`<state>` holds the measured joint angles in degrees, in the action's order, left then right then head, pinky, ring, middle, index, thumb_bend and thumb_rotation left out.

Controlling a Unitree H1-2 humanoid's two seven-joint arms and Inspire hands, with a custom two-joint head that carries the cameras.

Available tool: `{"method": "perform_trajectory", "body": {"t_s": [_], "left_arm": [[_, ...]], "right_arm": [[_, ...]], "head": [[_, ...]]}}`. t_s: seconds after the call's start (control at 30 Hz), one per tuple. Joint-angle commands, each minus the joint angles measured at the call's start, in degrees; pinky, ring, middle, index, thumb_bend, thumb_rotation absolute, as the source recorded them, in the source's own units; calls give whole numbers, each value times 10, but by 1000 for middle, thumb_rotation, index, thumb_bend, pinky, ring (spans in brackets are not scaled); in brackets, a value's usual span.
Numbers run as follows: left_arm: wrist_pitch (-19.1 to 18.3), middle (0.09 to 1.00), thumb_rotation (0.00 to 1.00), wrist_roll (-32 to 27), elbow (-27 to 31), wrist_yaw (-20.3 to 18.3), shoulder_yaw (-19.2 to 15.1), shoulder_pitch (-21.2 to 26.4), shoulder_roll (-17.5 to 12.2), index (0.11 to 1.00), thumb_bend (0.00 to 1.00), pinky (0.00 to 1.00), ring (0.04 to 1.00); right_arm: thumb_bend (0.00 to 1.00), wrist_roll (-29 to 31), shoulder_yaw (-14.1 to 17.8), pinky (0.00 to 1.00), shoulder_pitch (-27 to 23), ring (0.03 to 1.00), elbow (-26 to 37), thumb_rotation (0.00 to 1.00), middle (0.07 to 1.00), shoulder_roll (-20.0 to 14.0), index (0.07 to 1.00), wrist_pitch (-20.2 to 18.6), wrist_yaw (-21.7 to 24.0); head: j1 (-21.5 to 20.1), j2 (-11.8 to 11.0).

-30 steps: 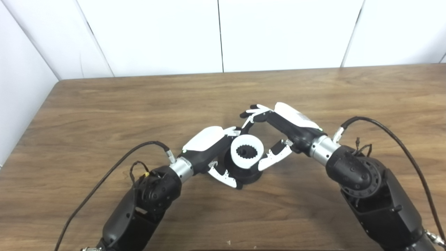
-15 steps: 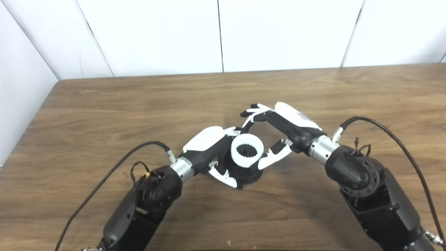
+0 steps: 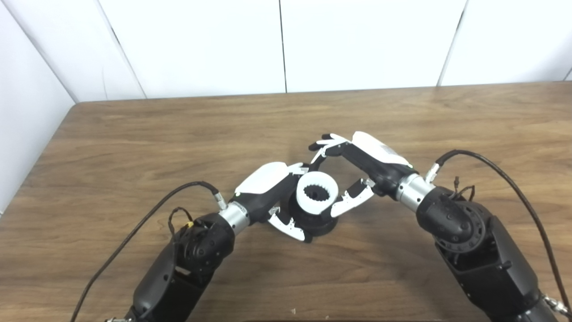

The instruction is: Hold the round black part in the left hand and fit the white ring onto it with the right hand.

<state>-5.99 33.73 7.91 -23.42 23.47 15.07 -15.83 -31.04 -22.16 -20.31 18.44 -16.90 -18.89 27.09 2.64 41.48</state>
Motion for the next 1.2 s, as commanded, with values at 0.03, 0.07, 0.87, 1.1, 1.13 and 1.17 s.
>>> {"method": "perform_trajectory", "body": {"t_s": [0.03,0.07,0.87,1.1,1.13,1.17], "left_arm": [[-1,897,78,15,5,2,4,8,-3,497,522,881,962],[1,897,78,16,3,2,4,9,-3,497,522,878,961],[-9,896,79,13,5,-2,2,9,0,497,522,863,962],[-9,890,208,10,6,-4,1,8,-2,662,858,864,957],[-9,889,209,9,5,-4,0,8,-2,667,862,864,957],[-9,888,208,9,5,-4,0,8,-2,673,867,864,957]], "right_arm": [[525,-7,-2,902,-18,970,9,151,872,5,485,14,-5],[525,-7,-3,905,-18,971,10,151,872,6,485,13,-5],[525,-7,-3,900,-17,969,7,152,873,0,487,17,-1],[523,-5,-1,887,-17,970,7,160,873,-7,490,9,6],[523,-5,-1,885,-17,970,6,160,874,-8,491,9,8],[522,-7,-2,883,-17,969,6,161,873,-9,491,8,9]], "head": [[0,1],[1,2],[2,4],[2,4],[2,4],[2,4]]}}
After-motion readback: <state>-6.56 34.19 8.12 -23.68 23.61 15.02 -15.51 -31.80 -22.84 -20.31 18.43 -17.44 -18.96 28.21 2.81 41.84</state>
